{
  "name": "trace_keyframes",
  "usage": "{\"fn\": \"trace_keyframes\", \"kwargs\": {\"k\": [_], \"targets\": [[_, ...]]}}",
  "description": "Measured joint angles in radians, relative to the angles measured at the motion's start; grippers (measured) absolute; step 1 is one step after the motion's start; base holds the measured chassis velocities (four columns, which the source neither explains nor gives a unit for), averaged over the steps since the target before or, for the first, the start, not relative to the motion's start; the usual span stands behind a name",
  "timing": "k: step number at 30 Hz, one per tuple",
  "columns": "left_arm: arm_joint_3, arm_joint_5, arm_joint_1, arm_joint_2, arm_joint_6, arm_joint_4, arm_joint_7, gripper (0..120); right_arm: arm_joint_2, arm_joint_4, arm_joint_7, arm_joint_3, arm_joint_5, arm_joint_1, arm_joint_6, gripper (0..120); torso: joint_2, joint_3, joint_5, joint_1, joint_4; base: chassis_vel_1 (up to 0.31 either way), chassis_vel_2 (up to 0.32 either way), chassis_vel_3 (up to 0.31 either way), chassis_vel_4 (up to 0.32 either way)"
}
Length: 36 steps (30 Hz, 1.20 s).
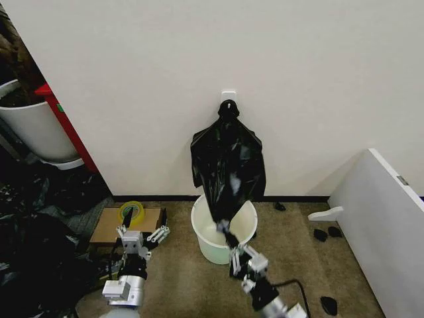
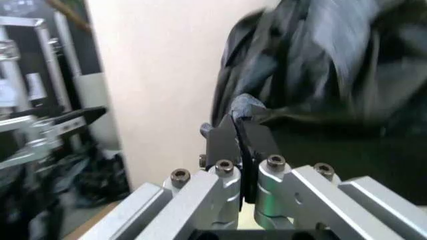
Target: Place the garbage bag over the trash bin.
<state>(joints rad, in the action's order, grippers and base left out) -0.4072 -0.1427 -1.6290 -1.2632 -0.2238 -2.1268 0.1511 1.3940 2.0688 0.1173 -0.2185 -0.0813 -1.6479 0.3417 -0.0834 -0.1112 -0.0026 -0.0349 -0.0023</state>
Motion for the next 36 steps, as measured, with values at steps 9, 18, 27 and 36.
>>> {"fn": "trace_keyframes", "kwargs": {"k": [9,18,27,36], "targets": [[0.101,-0.119,0.123,0.220,0.085,-0.078,-0.028,100,0.028,-0.041,-0.054,0.011,0.134,0.101,-0.013,0,0.000,0.000,0.0000,0.000,0.0003,0.000,0.000,0.000,0.000],[0.312,-0.355,0.439,0.382,0.240,-0.093,0.026,100,0.052,-0.068,-0.052,0.010,0.207,0.105,0.022,0,0.000,0.000,-0.0001,0.000,0.0001,0.000,0.000,0.000,0.000],[0.506,-0.479,0.768,0.377,0.395,0.014,0.129,100,0.057,-0.061,-0.046,-0.005,0.204,0.100,0.031,0,0.000,0.000,0.0000,0.000,0.0000,0.000,0.000,0.000,0.000],[0.568,-0.586,0.875,0.353,0.470,0.069,0.171,98,0.062,-0.056,-0.042,-0.006,0.200,0.103,0.034,0,0.000,0.000,0.0001,0.000,0.0002,0.000,0.000,0.000,0.000]]}}
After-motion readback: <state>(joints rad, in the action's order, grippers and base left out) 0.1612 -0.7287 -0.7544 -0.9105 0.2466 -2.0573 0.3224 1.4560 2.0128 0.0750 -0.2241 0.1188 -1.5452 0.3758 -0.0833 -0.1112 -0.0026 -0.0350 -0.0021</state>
